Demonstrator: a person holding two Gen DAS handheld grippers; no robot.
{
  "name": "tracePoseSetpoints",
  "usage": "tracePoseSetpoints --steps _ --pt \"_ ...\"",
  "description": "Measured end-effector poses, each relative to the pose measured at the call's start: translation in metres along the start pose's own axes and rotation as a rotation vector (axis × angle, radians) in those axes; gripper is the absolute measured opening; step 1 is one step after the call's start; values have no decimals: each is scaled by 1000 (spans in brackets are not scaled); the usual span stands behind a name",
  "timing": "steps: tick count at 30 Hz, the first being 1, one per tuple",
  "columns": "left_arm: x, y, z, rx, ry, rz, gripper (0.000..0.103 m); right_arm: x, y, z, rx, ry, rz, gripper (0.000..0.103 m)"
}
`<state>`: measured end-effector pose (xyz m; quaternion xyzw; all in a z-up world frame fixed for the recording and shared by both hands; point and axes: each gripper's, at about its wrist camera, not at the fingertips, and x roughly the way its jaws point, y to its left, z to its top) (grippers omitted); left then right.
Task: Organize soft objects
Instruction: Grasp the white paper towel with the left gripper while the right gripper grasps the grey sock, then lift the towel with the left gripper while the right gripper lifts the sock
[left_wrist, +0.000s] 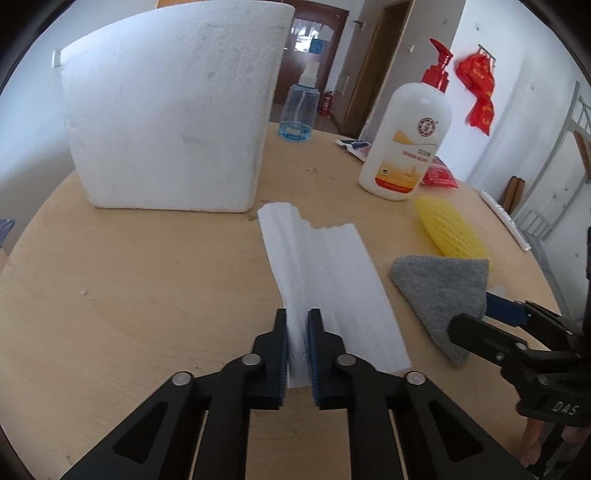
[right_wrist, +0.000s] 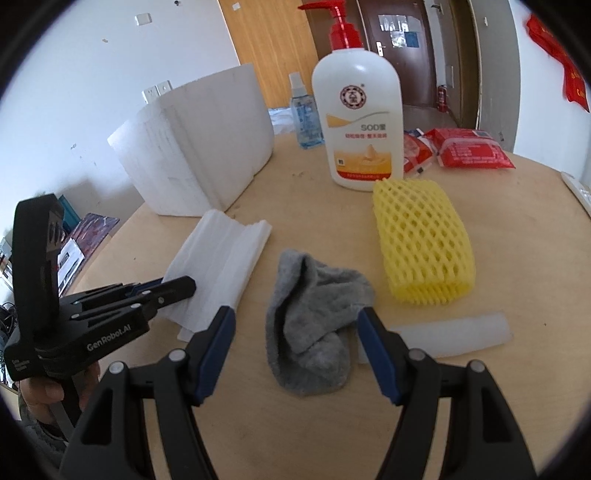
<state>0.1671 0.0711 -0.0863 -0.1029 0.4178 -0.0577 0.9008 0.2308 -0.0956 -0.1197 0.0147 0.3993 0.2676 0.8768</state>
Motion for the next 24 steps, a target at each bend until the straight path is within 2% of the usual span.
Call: tracePoseSetpoints --steps 3,4,7,8,10,19,24 --pt "-4 -3 -1 13 -19 -12 6 0 2 0 -14 -11 -2 70" --pt "-5 -3 -1 14 -24 -11 6 0 3 0 -16 -14 -1 60" --pt "-7 -3 -2 18 -31 -7 6 1 2 0 -8 -12 9 40" --pt "-8 -4 -2 23 -35 -8 6 1 2 0 -7 -14 9 36" --pt "-10 -8 -3 37 -42 -12 6 2 1 0 -4 -8 16 20" --pt "-17 -13 -4 66 -82 -2 6 3 -4 -1 31 10 53 16" --pt "-24 -14 -2 62 -107 -38 5 -6 -4 -1 33 -21 56 13"
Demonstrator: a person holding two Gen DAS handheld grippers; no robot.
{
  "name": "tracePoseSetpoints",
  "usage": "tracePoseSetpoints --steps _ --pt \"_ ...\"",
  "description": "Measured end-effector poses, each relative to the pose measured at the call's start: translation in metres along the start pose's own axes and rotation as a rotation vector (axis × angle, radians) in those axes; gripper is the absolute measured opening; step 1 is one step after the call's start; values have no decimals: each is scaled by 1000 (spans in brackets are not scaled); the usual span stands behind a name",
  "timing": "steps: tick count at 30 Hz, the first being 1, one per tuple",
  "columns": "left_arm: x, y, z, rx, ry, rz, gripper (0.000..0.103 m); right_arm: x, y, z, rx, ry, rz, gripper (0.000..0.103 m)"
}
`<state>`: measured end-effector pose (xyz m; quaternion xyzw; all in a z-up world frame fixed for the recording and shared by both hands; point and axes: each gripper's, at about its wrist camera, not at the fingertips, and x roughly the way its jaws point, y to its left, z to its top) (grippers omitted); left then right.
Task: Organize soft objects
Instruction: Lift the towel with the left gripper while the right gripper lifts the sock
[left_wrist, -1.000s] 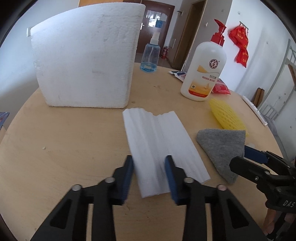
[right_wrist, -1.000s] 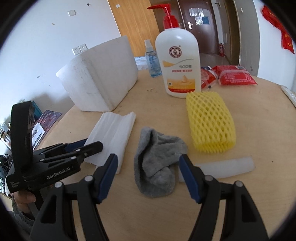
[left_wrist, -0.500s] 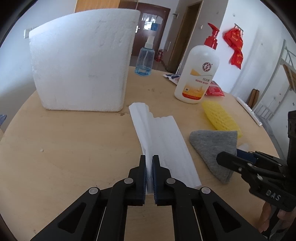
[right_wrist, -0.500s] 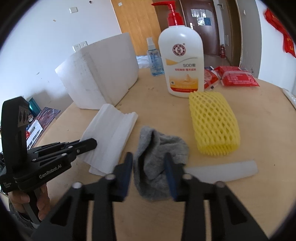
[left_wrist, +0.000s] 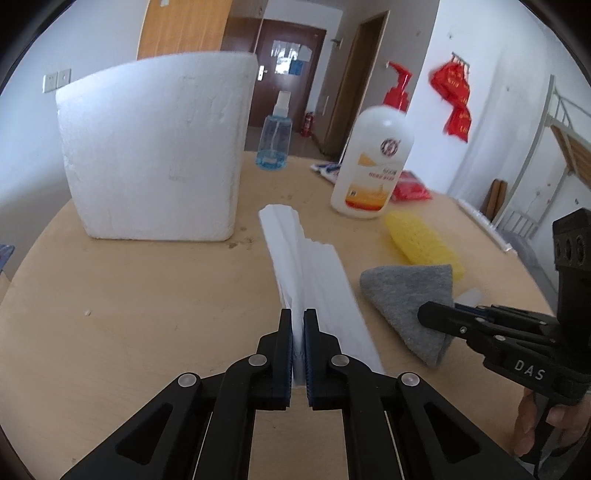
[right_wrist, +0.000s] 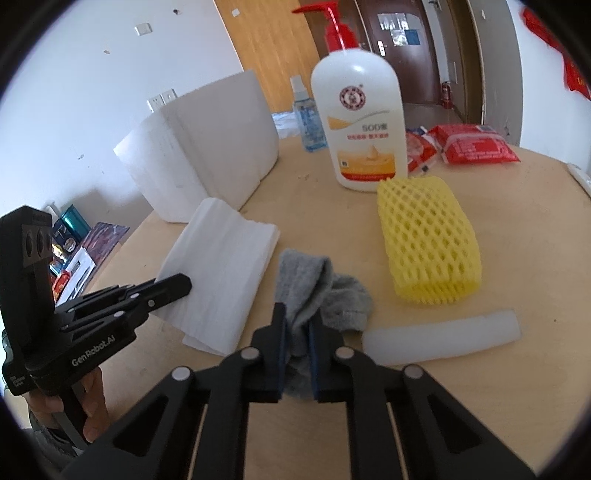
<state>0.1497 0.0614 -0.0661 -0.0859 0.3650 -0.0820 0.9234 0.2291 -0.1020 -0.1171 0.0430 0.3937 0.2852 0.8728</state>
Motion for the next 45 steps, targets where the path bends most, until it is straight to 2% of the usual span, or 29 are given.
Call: tracePoseSetpoints --steps 17,23,27,35,45 --pt "-49 -19 8 30 -109 -7 6 -54 17 4 -55 -145 -7 13" --pt "-55 -18 3 35 -109 -12 6 -47 15 -6 -52 -106 -25 12" --pt "-57 -20 2 49 -110 -12 6 -52 16 -7 -47 -117 -18 12" --pt "-41 -17 -10 68 -41 -9 6 -40 15 -14 -55 -65 -33 12" --pt "-31 -19 -19 106 43 12 7 -38 15 -16 -65 -54 -33 12"
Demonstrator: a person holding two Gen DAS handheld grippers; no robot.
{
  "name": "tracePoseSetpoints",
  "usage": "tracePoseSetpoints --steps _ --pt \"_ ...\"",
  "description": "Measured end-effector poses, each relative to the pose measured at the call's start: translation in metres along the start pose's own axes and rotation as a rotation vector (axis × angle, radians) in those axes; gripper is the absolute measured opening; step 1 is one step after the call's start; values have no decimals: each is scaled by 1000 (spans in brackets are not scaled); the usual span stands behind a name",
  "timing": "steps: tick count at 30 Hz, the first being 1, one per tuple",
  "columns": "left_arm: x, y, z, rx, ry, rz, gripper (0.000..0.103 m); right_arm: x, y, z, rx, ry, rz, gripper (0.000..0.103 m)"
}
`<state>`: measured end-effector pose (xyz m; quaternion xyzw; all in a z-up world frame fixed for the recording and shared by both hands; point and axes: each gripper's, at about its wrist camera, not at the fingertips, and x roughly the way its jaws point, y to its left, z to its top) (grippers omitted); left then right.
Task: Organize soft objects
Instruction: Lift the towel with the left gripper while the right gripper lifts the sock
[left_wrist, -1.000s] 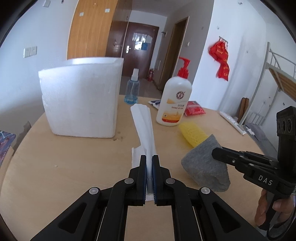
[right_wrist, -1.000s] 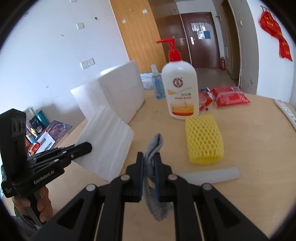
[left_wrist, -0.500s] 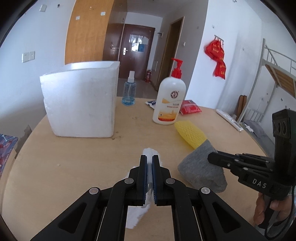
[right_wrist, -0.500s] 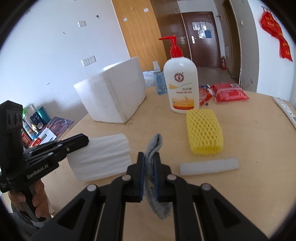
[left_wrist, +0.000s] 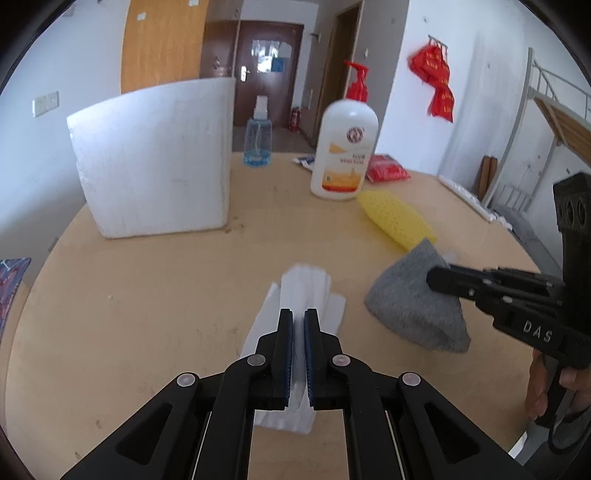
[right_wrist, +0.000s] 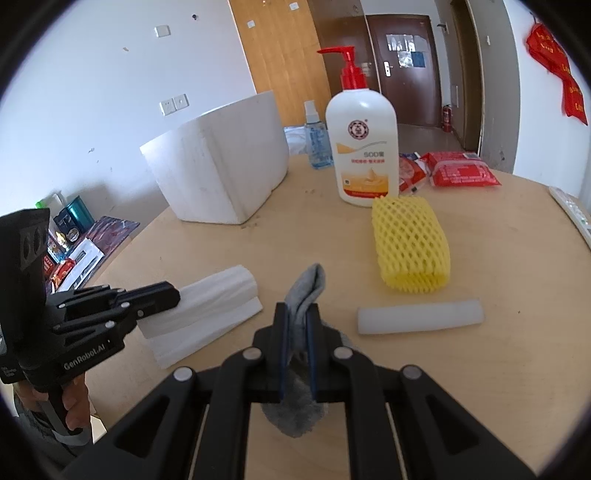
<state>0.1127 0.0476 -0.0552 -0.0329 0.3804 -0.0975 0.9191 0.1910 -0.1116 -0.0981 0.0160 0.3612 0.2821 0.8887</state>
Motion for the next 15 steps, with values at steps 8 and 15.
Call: tracePoseSetpoints --steps 8,15 --pt "6 -7 -4 40 14 41 69 0 0 -1 0 3 6 12" --pt "23 -4 -5 34 71 48 68 1 0 -1 1 4 11 12"
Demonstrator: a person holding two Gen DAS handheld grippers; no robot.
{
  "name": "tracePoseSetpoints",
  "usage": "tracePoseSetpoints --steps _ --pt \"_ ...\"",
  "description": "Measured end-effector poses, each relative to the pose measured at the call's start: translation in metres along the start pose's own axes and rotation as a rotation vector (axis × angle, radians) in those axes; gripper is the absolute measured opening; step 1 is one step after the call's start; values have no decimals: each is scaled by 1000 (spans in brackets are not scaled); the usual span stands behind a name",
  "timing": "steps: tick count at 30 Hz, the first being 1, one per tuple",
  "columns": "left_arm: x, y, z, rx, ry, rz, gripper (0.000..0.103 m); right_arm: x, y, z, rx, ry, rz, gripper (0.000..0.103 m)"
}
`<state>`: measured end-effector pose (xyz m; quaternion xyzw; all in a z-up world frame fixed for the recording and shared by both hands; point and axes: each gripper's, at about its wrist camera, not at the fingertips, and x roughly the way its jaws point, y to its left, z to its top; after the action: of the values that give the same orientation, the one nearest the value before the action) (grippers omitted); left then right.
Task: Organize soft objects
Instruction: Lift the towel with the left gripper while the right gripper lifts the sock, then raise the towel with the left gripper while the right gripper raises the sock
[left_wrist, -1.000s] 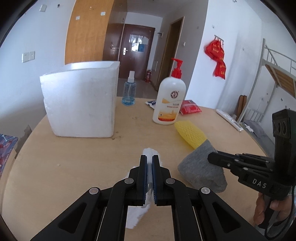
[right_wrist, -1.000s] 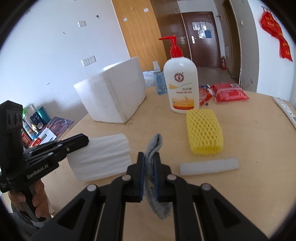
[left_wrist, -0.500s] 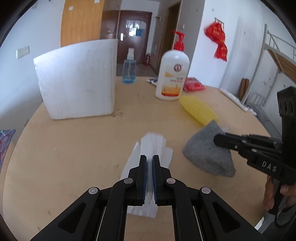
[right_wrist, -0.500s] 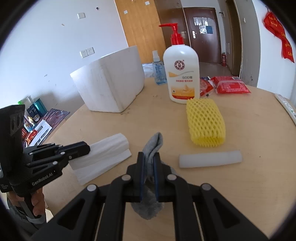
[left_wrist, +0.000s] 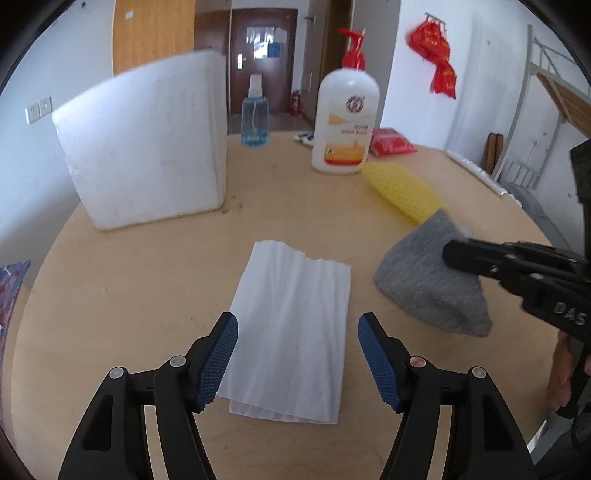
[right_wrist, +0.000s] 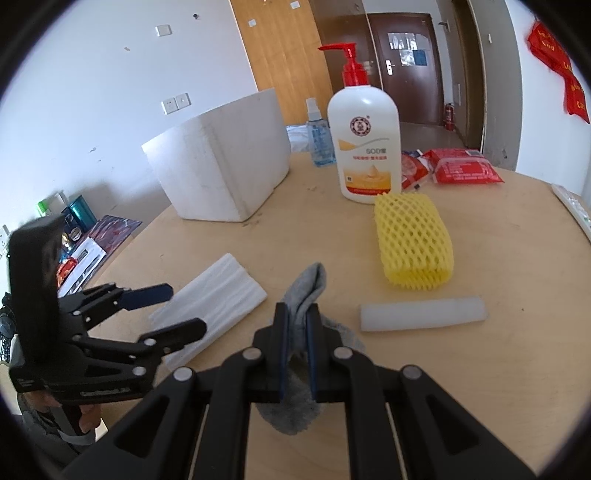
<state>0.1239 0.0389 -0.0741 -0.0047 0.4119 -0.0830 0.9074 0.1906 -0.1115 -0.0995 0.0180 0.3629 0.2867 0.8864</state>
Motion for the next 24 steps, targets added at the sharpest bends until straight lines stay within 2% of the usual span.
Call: tracePoseSetpoints --steps 5,6,9,10,11,14,17,20,21,22,24 --pt "11 1 -1 -1 43 8 42 1 -1 0 3 3 -4 12" --pt "12 2 -1 -3 48 8 40 1 -2 0 4 3 -5 12" --pt "12 1 0 11 41 27 23 1 -2 -1 0 7 -10 12" --pt "12 1 0 10 40 32 12 2 -2 -1 -1 9 -16 12" --pt "13 1 -1 9 42 32 7 2 -2 -1 -4 12 -21 12" --pt "11 3 -1 -3 41 12 2 4 -4 -1 -6 19 -32 16" --pt "9 3 -2 2 34 8 2 6 -3 -2 -20 34 -45 27" --pt "7 2 -2 8 28 -1 2 6 -1 -3 -35 36 -57 46" --pt "6 1 -2 10 29 -1 2 6 0 -3 -43 39 -63 59" --pt "6 1 -2 10 28 -3 2 8 2 -3 -53 39 -78 66" --pt "5 1 -3 6 29 -7 2 10 4 -4 -64 47 -84 67"
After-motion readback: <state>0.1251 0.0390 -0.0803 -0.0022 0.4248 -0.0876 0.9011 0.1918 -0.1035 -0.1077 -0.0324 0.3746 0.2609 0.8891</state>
